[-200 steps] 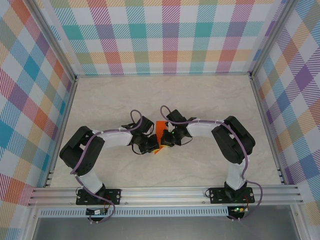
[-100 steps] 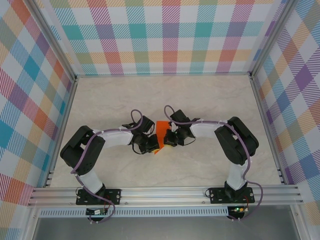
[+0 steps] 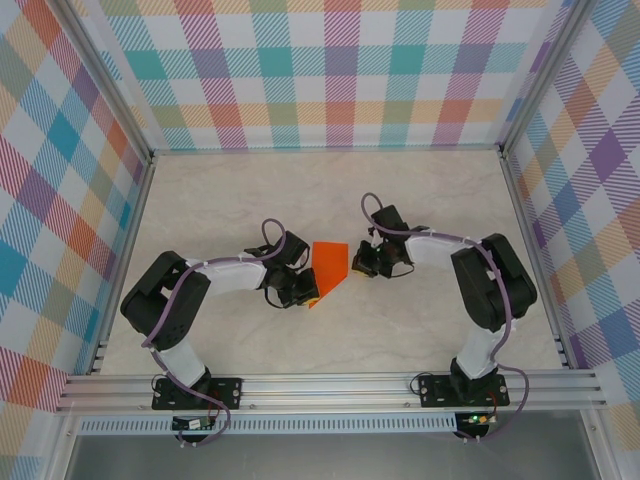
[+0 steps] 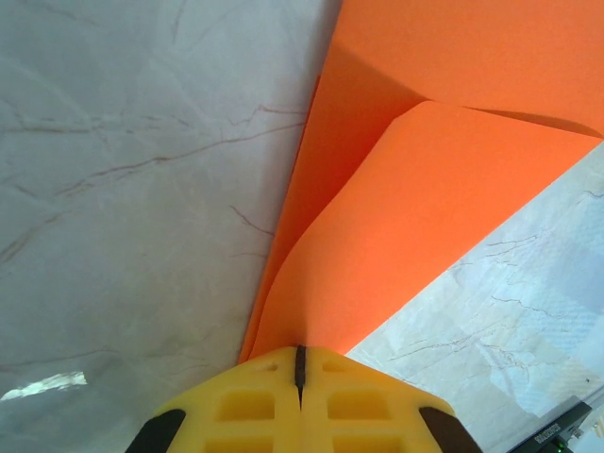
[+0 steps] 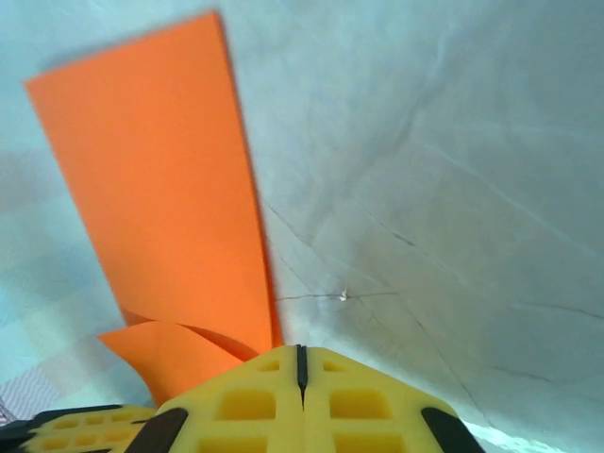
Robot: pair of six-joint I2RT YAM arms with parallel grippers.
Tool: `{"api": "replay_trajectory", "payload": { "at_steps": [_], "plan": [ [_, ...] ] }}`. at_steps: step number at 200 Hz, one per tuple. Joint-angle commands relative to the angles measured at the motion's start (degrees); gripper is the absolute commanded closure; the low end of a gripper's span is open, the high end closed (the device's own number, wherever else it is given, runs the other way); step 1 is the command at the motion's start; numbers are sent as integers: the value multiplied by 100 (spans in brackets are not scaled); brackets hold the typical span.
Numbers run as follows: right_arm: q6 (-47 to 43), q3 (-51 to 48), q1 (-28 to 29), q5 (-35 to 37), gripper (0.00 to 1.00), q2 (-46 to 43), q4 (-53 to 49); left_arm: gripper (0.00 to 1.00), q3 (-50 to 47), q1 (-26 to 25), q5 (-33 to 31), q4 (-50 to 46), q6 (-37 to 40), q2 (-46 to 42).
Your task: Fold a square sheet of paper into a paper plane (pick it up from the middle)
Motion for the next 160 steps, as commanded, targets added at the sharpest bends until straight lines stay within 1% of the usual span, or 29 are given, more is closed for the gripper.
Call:
{"api": "replay_trajectory", "payload": {
  "at_steps": [1,23,53,77,92,121,160],
  "plan": [
    [-167,-145,209,-161,100,-321,183,100,-170,-58,-477,-836,107,279],
    [-155,-176,574,-431,100,-244,460,100,-124,-58,-499,-859,144,299],
    [-122,91,1053,-613,100,208,613,100,-113,-58,-514,-898,148,297],
    [-94,305,1163,-623,100,569,607,100,-122,-58,-530,-929,155,299],
    [-117,359,1163,-498,100,698,525,100,-120,-58,-539,-942,168,298],
    [-155,215,937,-167,100,750,400,100,-135,-58,-565,-1003,197,286],
    [-154,-229,97,96,100,584,408,100,-170,-50,-613,-1057,275,283]
  ]
}}
